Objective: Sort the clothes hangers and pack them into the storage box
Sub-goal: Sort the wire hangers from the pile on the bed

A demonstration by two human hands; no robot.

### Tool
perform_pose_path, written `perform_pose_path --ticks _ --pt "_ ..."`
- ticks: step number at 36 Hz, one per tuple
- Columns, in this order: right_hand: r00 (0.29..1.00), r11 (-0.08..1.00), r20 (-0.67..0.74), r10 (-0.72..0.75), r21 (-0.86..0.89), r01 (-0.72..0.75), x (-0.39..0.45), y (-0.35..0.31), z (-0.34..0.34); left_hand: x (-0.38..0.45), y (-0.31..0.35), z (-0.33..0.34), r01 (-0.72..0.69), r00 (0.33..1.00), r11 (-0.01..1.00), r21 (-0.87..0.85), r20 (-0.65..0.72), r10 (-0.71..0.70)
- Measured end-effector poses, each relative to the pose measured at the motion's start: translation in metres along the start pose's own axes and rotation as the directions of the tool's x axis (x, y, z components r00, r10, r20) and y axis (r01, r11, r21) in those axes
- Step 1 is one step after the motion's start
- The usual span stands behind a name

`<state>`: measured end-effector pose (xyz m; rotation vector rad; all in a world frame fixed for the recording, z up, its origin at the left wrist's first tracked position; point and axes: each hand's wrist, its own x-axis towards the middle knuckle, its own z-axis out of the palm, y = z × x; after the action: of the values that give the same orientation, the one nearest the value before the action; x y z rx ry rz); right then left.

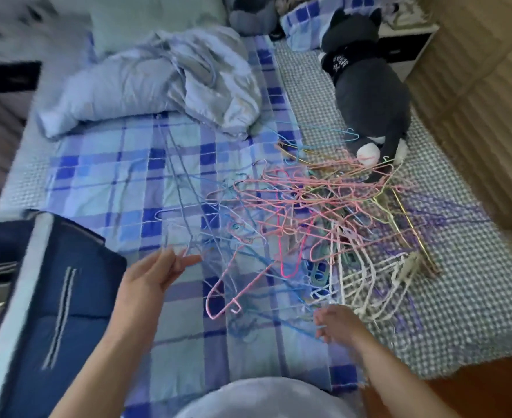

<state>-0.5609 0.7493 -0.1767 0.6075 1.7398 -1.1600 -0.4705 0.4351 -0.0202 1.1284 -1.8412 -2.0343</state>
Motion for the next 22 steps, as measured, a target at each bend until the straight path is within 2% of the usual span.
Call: perform_pose_path --ticks 3,5,7,9,12,16,19,22 --pt "0.996 0.991 0.056 -0.063 -0.112 0.069 0.008 -0.019 -0.014 -0.032 0.013 0.010 -0.112 0.991 0.980 0.162 -0.056 0.122" --pt "0.993 0.978 0.049 -0.103 -0.178 0.111 0.013 -0.027 -0.018 -0.046 0.021 0.019 -0.193 0.966 0.968 0.161 -0.140 0.216" --pt "0.985 0.963 0.065 -0.160 -0.207 0.170 0.029 -0.027 -0.022 -0.061 0.031 0.029 -0.253 0.939 0.967 0.017 -0.234 0.250" --pt "0.982 0.955 0.085 -0.172 -0.229 0.187 0.022 -0.041 -0.020 -0.073 0.042 0.041 -0.314 0.920 0.926 -0.210 -0.308 0.242" --pt "0.963 0.942 0.107 -0.246 -0.207 0.263 0.004 -0.057 -0.016 -0.082 0.050 0.049 -0.360 0.914 0.838 -0.410 -0.334 0.230" --pt "0.926 0.916 0.146 -0.347 -0.157 0.368 -0.011 -0.070 -0.004 -0.096 0.050 0.059 -0.364 0.922 0.808 -0.464 -0.305 0.240" --pt "0.904 0.907 0.232 -0.359 -0.144 0.397 -0.024 -0.079 0.012 -0.104 0.041 0.065 -0.387 0.903 0.834 -0.392 -0.345 0.257" --pt "0.869 0.888 0.340 -0.359 -0.160 0.430 -0.037 -0.087 0.040 -0.106 0.027 0.070 -0.341 0.910 0.835 -0.432 -0.373 0.178"
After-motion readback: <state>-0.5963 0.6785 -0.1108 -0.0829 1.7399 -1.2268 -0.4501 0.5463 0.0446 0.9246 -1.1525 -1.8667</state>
